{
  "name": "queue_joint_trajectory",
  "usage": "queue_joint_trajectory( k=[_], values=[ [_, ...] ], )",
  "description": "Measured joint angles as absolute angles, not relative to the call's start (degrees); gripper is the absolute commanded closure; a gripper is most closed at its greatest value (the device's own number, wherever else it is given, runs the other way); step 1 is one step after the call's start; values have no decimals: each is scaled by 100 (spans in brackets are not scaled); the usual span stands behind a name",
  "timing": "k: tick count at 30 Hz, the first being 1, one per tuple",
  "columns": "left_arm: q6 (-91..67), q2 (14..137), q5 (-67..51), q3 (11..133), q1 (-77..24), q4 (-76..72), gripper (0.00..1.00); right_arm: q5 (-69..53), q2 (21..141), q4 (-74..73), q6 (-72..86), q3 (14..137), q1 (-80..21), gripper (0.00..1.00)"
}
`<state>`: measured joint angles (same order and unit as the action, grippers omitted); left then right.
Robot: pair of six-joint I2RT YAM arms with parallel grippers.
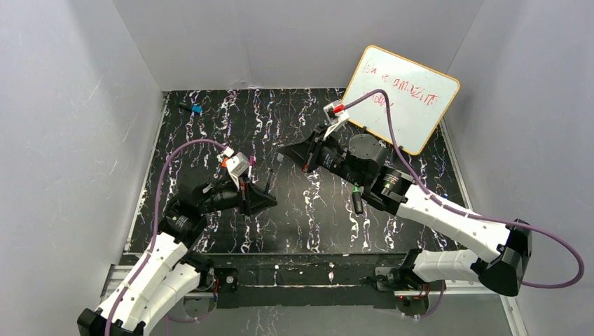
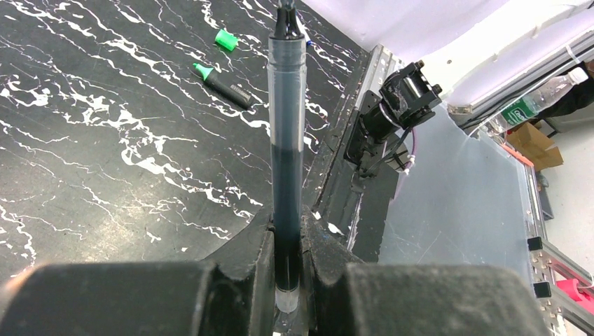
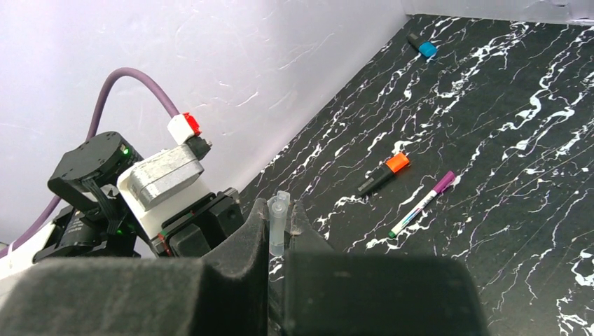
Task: Insert the pens into the pen caps
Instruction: Insert the pen cap onto the pen.
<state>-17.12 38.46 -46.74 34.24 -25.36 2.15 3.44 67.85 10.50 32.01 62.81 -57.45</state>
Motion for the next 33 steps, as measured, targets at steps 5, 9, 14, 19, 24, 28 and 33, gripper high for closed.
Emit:
queue_joint_trajectory(
  k=[5, 9, 14, 19, 24, 28, 33],
  values=[
    [-1728, 3848, -4718, 3424, -2536, 167, 100, 405, 6785, 1055, 3164, 6265, -5745, 99],
    [-1747, 3848, -4720, 3424, -2536, 156, 100, 344, 6834, 1085, 3168, 6265, -5752, 99],
    [-1756, 3859, -4720, 3424, -2536, 150, 100, 191, 6978, 1092, 3177, 6265, -5784, 99],
    [-1756, 3868, -4720, 3424, -2536, 150, 100, 106, 7050, 1090, 3214, 6265, -5833, 99],
    [-1756, 3868, -4722, 3424, -2536, 145, 100, 110, 7052, 1092, 3218, 6265, -5863, 99],
    [-1756, 3868, -4722, 3424, -2536, 141, 100, 115, 7054, 1092, 3212, 6265, -5865, 99],
    [-1756, 3868, -4722, 3424, -2536, 137, 100, 115, 7054, 1092, 3173, 6270, -5874, 99]
  ],
)
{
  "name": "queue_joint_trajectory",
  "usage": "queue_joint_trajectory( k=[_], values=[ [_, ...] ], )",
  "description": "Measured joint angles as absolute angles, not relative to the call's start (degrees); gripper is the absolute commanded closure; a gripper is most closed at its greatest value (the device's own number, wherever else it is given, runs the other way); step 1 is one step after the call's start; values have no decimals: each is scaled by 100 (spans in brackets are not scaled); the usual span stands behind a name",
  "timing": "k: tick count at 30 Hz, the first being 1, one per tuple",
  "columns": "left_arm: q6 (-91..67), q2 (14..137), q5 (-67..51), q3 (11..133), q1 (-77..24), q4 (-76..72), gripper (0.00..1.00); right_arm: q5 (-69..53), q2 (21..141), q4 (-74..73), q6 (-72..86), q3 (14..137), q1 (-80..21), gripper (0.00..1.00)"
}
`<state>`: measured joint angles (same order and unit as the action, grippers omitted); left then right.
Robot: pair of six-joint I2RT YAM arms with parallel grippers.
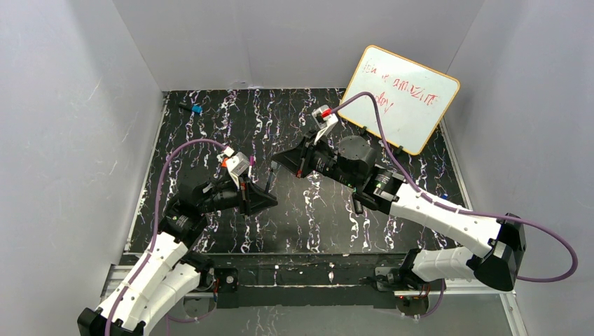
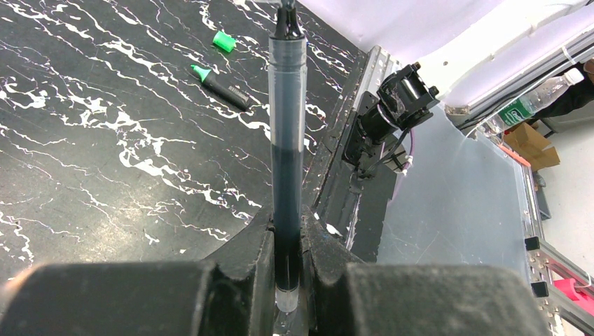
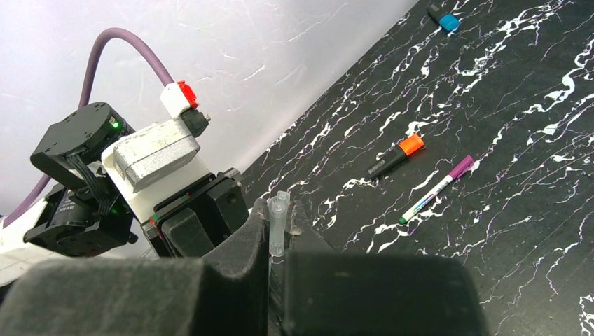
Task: Insert the pens into the pen caps
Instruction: Insert the pen cap onto the pen.
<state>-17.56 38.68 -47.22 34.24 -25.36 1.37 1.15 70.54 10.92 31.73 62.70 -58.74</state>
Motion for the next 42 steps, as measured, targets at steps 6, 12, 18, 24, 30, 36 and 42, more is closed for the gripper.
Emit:
queue_joint_trajectory(
  k=[6, 12, 18, 24, 30, 36, 42],
  values=[
    [-1756, 3868, -4742, 3424, -2536, 134, 100, 115, 7054, 1092, 3144, 6287, -5887, 99],
    [-1756, 3868, -4751, 3424, -2539, 132, 100, 117, 7054, 1114, 3120, 6287, -5898, 99],
    [-1756, 3868, -4762, 3424, -2561, 132, 100, 130, 7043, 1184, 3100, 6289, -5907, 99],
    [-1756, 3868, -4770, 3424, -2563, 132, 100, 126, 7043, 1186, 3061, 6324, -5931, 99],
    [-1756, 3868, -4762, 3424, -2563, 134, 100, 106, 6980, 1177, 3037, 6394, -5940, 99],
    [-1756, 3868, -4762, 3424, -2563, 134, 100, 106, 6895, 1164, 2998, 6399, -5944, 99],
    [-1756, 3863, -4764, 3424, -2563, 134, 100, 123, 6890, 1074, 2978, 6396, -5944, 99]
  ],
)
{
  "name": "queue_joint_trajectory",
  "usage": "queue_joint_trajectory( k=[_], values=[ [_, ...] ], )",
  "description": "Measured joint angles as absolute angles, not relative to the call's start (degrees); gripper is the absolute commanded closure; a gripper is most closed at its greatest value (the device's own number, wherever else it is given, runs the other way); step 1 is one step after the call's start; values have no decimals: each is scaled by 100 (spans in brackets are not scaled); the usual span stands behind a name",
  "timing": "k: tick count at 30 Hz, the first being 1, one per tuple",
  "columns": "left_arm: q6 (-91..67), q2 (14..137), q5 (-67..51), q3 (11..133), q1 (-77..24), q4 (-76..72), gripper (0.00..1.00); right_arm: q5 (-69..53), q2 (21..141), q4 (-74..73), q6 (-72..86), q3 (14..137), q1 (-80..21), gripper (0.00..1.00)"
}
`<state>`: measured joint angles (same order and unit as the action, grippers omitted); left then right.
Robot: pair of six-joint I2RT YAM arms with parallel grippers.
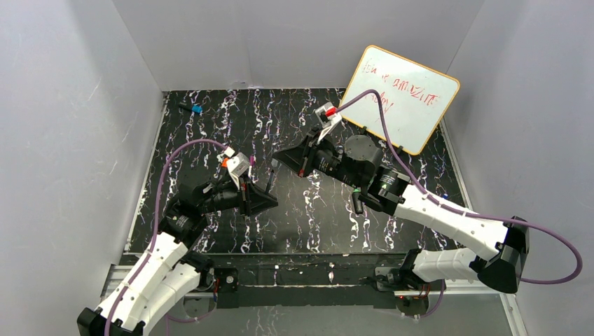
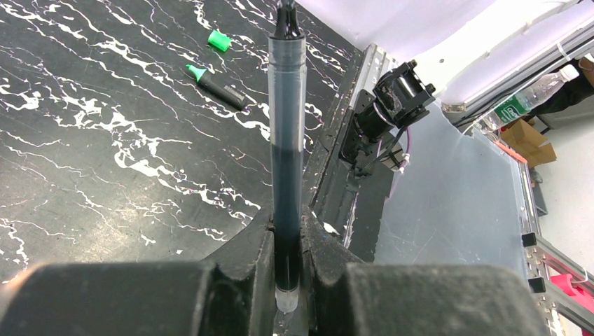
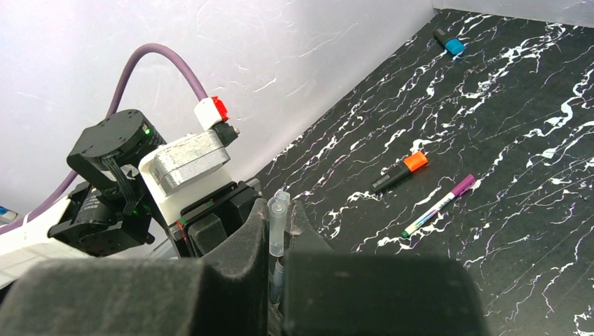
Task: Insert the pens into the pen caps
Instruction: Insert the pen cap onto the pen.
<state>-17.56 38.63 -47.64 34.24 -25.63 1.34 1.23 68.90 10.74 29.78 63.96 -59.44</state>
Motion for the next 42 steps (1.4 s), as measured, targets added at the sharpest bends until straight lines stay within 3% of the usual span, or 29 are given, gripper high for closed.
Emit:
queue_joint_trajectory(
  k=[42],
  values=[
    [-2058, 3691, -4906, 3417, -2563, -351, 100, 117, 6873, 1046, 2974, 6399, -5966, 99]
  ],
)
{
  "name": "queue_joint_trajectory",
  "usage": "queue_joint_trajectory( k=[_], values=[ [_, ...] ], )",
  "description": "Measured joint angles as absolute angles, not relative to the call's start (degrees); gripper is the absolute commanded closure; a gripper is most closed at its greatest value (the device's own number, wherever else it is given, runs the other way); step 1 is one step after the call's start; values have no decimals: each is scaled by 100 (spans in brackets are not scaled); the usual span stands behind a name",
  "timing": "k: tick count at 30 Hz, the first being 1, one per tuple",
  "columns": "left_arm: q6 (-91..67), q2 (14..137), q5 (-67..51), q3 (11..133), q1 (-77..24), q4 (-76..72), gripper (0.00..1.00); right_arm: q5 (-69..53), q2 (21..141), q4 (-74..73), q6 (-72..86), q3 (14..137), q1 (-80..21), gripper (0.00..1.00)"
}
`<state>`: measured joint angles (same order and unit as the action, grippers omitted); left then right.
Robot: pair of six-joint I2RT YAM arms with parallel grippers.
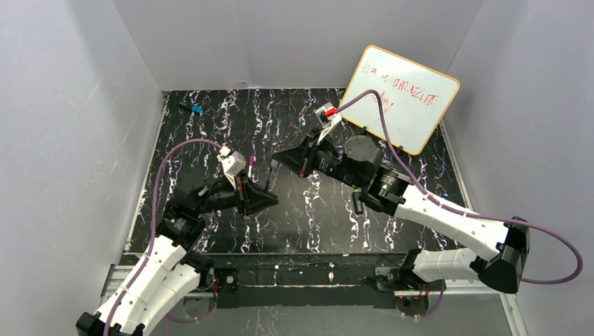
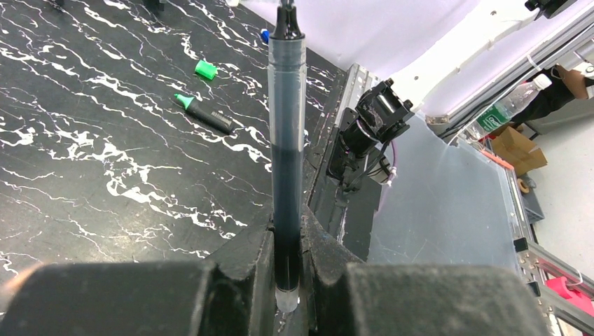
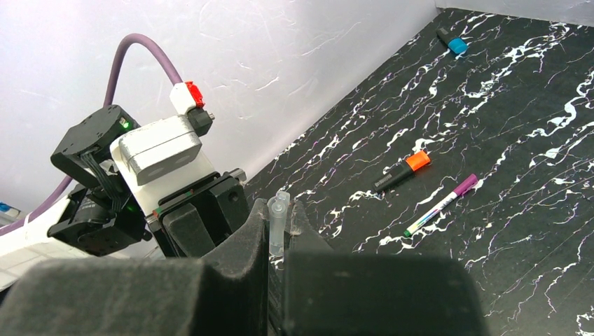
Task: Insert the pens into the pen caps
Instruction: Insert the pen cap onto the pen.
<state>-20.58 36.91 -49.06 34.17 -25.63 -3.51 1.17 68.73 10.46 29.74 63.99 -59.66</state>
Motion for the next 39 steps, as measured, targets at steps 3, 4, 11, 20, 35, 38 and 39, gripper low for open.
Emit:
queue_joint_trajectory(
  k=[3, 4, 11, 20, 35, 38, 39],
  values=[
    [-2110, 3691, -4912, 3409, -2563, -338, 100, 121, 6873, 1046, 2974, 6403, -5966, 99],
    [-2130, 3691, -4915, 3406, -2563, -338, 100, 128, 6873, 1046, 2974, 6405, -5966, 99],
    [-2257, 3664, -4917, 3310, -2563, -285, 100, 134, 6873, 1046, 2971, 6407, -5966, 99],
    [-2285, 3708, -4947, 3310, -2563, -303, 100, 132, 6873, 1046, 2971, 6407, -5966, 99],
    [-2364, 3795, -5043, 3312, -2563, -425, 100, 130, 6873, 1046, 2971, 6407, -5966, 99],
    [-2364, 3846, -5046, 3317, -2563, -436, 100, 130, 6873, 1046, 2971, 6407, -5966, 99],
    [-2364, 3876, -5046, 3317, -2563, -449, 100, 130, 6873, 1046, 2971, 6407, -5966, 99]
  ],
)
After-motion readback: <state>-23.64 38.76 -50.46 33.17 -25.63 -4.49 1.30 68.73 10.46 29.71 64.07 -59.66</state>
